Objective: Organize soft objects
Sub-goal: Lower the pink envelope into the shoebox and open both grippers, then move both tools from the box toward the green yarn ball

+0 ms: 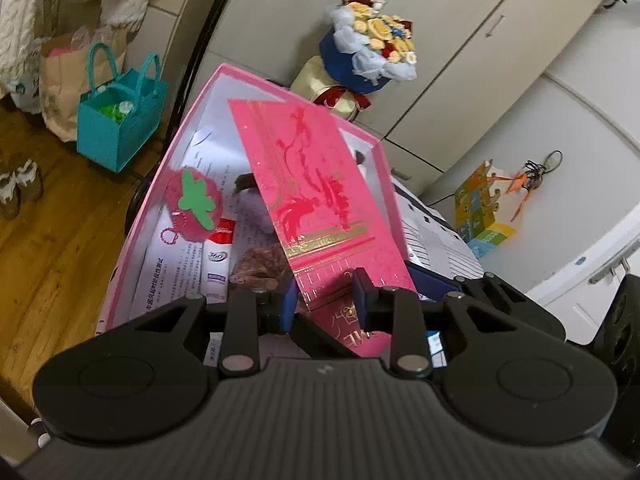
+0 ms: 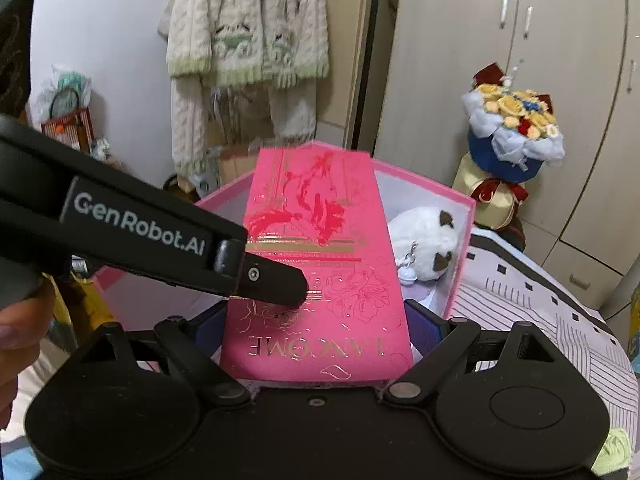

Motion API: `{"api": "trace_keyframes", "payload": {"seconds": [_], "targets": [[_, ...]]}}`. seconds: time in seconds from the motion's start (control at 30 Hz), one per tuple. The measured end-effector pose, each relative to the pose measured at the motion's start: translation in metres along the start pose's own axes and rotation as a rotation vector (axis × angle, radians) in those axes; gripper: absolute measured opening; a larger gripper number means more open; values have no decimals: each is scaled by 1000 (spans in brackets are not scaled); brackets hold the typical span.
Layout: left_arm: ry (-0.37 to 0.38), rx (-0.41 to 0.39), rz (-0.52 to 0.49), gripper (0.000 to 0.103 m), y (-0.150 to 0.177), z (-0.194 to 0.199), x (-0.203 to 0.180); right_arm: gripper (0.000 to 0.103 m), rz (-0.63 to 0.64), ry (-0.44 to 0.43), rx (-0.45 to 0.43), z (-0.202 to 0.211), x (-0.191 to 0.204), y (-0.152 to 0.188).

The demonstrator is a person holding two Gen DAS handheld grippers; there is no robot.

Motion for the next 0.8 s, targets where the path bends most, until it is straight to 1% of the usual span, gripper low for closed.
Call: {"api": "trace_keyframes", "payload": {"seconds": [0.1,0.2,0.27,0.37,0.53,0.8], "targets": [[-14,1,5,27,1,-5,4,92,23,4,24,-8,2,-1],[-51,-9,-12,34,2,-5,2,92,51,28,31,-9,5,1],[-94,-33,-56,43,4,-1,-1,93,62,27,26,-5,5,4],[-135,-63,-110,45,5,9,-5,93,52,9,20,6,4,7],[-123,-72,-152,48,12,29,-12,93,57,24,4,28,4,13],[-114,-121,-263,56,32,69,-44,93,55,26,-31,76,-1,26]]}}
Point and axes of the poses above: each gripper's, at about its wrist camera, not at the fingertips, and z roughly against the way its jaws point, x to its left, y to its underside, the point moved 2 cm from there along -z, roughly the way its jaws point, and after that the axes turned 2 degrees about -y, right-handed, at the moved point
